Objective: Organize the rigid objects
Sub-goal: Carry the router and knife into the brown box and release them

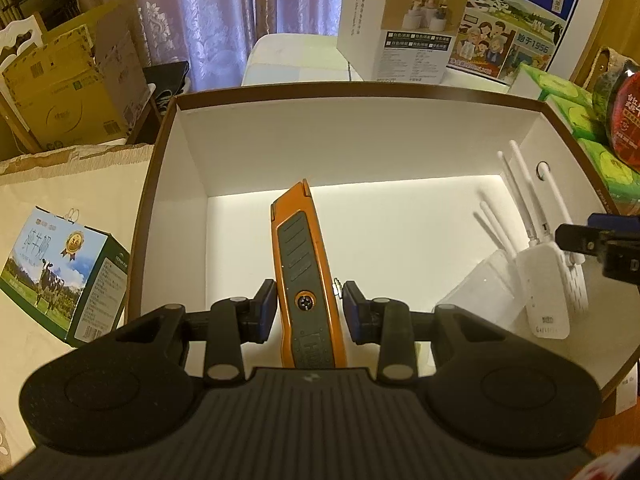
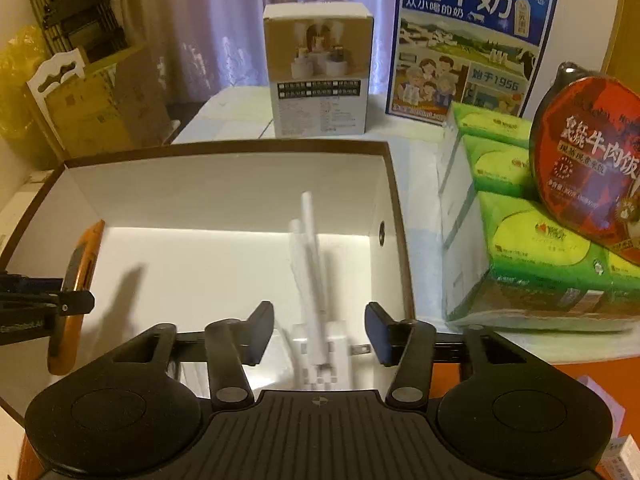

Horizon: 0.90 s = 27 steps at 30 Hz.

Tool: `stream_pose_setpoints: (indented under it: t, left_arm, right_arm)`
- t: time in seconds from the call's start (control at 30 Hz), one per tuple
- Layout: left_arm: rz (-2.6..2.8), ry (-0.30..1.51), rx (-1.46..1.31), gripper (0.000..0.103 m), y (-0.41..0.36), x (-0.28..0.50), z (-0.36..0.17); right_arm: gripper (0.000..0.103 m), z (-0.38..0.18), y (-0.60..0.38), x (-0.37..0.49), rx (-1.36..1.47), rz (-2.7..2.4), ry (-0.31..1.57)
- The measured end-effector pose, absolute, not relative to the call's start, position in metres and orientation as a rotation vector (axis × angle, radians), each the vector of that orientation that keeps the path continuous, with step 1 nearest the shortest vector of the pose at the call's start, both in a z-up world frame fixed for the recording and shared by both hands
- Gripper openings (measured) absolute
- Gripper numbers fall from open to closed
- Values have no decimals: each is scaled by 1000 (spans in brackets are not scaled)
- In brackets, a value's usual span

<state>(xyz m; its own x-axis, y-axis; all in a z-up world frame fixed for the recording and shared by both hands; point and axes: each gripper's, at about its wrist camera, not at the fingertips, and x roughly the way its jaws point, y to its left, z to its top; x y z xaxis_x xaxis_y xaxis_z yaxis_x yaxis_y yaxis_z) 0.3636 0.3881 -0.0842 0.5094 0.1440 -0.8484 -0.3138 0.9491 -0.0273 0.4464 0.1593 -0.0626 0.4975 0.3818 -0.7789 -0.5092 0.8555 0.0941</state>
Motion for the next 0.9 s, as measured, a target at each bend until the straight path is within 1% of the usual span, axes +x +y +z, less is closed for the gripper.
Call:
stream_pose_setpoints:
  t: [0.17,0.2,0.27,0.43,0.9]
  left_arm:
    - [290,1007,-167,30,386,367,-85]
    - [298,1000,-157,31,385,367,-83]
    - [301,993,-135,39,383,367,-79]
    - [304,980,-145,40,380,358,-71]
    - [317,946,-149,40,361,329,-47]
  right_arm:
    - [55,-60,158,448,-134,574,906]
    - [56,-59,157,446,-129,578,905]
    - [60,-57,156,442,-121,590,903]
    - [67,-52,148,435,-97,620,891]
    - [69,-36,124,415,-38,651,870]
